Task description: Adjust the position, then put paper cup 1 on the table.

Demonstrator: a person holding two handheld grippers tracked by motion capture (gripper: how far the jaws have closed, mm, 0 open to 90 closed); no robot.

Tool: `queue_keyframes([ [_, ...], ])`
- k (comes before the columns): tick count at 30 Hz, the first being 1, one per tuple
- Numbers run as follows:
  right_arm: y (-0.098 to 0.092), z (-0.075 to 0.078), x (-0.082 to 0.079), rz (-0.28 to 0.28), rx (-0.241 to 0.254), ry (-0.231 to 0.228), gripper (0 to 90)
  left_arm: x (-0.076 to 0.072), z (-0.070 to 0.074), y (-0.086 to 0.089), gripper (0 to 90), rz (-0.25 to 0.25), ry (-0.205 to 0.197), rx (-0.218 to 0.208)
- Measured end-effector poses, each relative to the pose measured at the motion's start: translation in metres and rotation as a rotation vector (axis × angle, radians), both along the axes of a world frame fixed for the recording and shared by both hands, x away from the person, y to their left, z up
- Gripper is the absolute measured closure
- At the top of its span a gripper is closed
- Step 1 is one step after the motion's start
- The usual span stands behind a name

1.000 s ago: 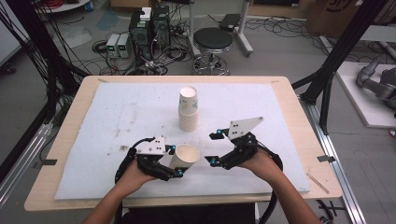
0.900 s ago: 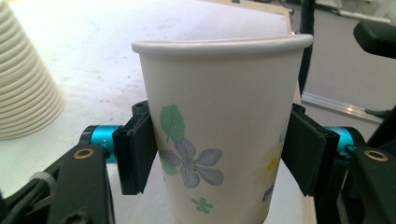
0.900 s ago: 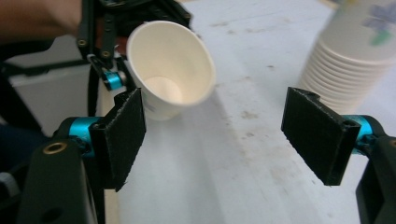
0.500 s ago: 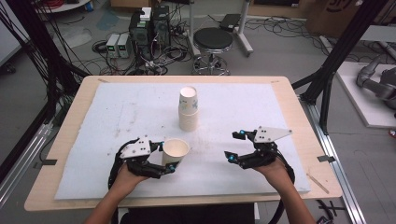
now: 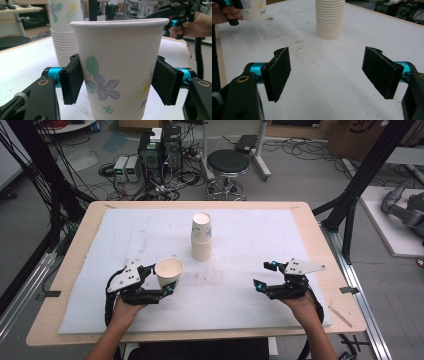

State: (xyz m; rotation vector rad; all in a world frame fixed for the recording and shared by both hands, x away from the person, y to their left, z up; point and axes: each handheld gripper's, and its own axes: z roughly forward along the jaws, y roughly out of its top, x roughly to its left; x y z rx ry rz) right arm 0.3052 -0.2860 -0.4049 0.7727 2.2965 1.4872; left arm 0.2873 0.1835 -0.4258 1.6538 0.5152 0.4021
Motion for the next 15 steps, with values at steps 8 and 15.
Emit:
queue_keyframes([
  [8,-0.003,-0.001,-0.003,-0.014,-0.009,-0.006,23.6,0.003,0.0,0.012,31.0,0.06,-0.034,-0.035],
  [15,-0.003,-0.001,-0.004,-0.023,-0.007,-0.008,23.7,0.009,-0.002,0.019,31.2,0.092,-0.049,-0.027],
])
